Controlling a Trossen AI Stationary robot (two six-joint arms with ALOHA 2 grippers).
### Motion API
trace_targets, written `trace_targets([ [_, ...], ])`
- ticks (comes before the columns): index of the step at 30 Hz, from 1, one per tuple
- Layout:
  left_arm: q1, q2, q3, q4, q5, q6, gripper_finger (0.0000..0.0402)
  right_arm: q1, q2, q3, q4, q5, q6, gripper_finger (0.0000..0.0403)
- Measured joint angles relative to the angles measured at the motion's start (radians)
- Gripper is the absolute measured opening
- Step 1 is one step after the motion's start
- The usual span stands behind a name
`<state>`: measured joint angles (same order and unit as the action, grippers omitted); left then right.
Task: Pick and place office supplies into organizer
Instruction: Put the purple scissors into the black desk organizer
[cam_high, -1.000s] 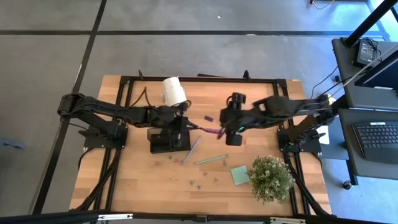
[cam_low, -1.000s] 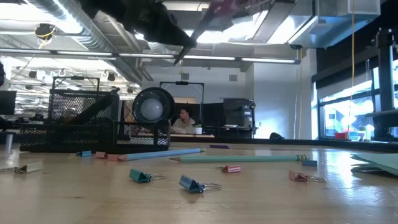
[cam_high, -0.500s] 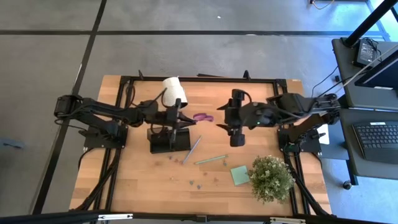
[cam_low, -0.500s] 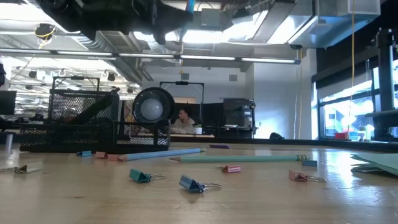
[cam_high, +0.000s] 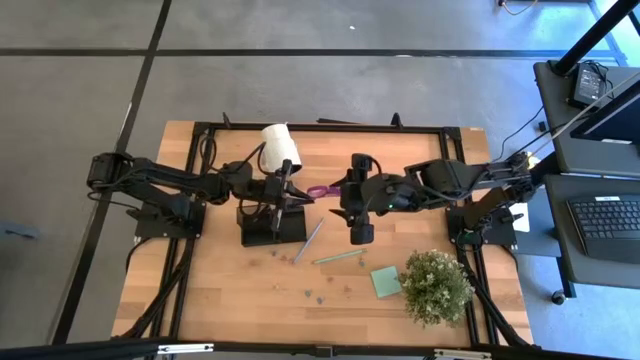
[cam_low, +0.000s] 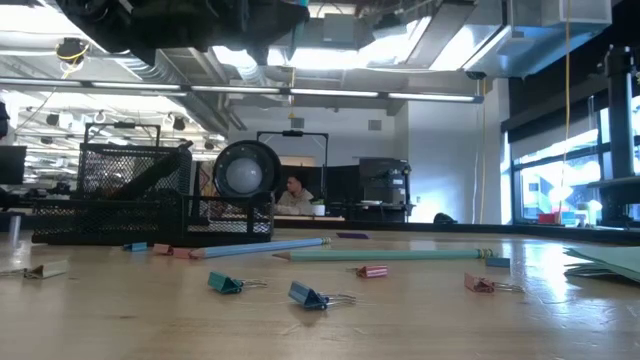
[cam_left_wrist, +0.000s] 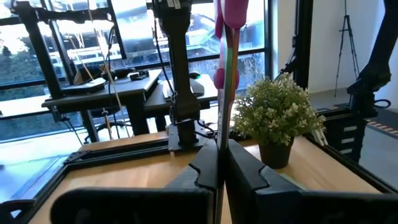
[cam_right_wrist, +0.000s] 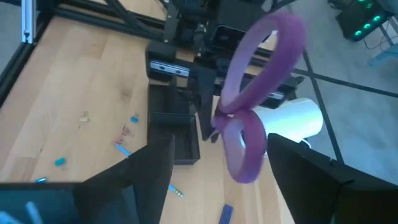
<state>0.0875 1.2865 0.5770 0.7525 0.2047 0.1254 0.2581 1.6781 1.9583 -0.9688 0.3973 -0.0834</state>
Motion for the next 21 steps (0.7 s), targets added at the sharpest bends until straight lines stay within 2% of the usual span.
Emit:
trace_targets([
  [5, 0.0, 0.0, 0.0, 0.0, 0.0, 0.018, 0.0006, -0.001, 0.011, 0.0, -0.001, 0.0, 0.001, 0.0223],
  [15, 0.0, 0.0, 0.0, 0.0, -0.001, 0.035, 0.0006, -0.001, 0.011, 0.0, -0.001, 0.0, -0.001, 0.0124],
  [21, 0.0, 0.001, 0.0, -0.001, -0.001, 0.038, 0.0007, -0.001, 0.011, 0.0, -0.001, 0.001, 0.002, 0.0077],
])
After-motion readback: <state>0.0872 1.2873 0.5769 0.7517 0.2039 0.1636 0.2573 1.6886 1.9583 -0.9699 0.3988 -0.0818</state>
